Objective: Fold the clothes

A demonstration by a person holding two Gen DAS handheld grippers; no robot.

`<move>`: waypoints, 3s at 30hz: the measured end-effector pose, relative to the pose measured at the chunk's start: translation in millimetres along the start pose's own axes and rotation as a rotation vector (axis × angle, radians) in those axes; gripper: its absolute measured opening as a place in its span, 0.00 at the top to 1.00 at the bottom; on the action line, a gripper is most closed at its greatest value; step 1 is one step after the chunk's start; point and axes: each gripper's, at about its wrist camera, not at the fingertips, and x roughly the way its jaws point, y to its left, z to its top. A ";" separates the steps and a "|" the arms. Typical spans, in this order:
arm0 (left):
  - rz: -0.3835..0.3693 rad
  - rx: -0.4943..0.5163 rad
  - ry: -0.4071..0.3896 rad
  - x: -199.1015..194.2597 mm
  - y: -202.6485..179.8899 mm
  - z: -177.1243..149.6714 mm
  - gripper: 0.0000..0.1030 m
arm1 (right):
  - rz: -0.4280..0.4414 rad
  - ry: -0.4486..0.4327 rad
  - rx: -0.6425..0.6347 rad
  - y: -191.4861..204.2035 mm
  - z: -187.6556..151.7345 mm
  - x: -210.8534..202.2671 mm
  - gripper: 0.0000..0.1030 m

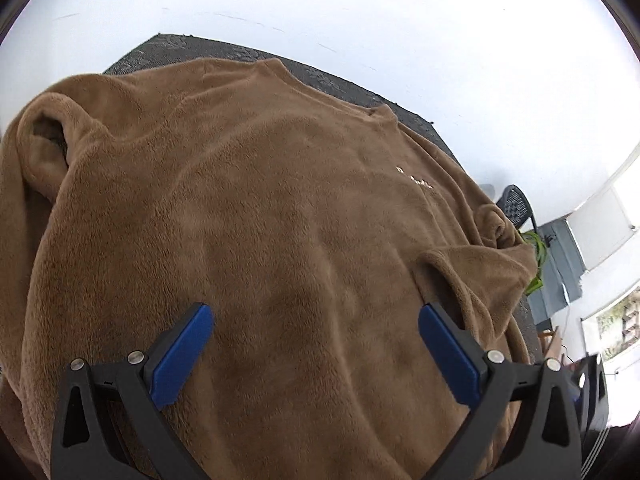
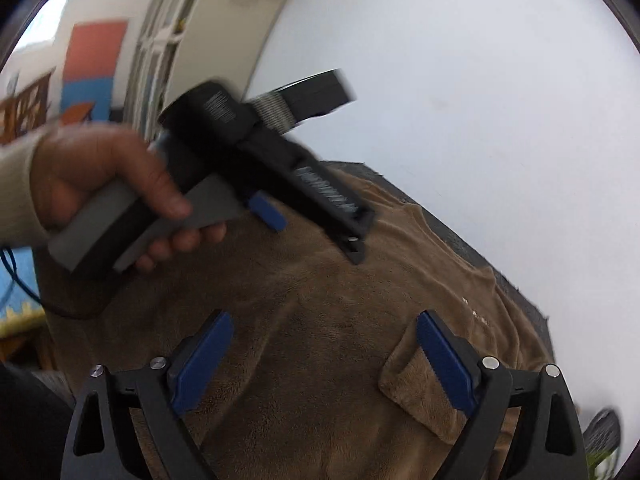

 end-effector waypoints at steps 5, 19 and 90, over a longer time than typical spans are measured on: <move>-0.208 -0.026 0.097 11.0 -20.8 -5.0 0.00 | -0.107 -0.019 0.440 -82.3 -39.4 -20.2 0.08; -0.433 -0.163 0.291 72.0 -84.2 12.3 0.00 | -0.063 -0.012 0.770 -141.3 -96.9 -26.6 0.08; -0.249 -0.300 -0.259 -87.0 31.1 133.7 0.92 | -0.183 0.262 0.528 -173.1 -68.2 24.3 0.08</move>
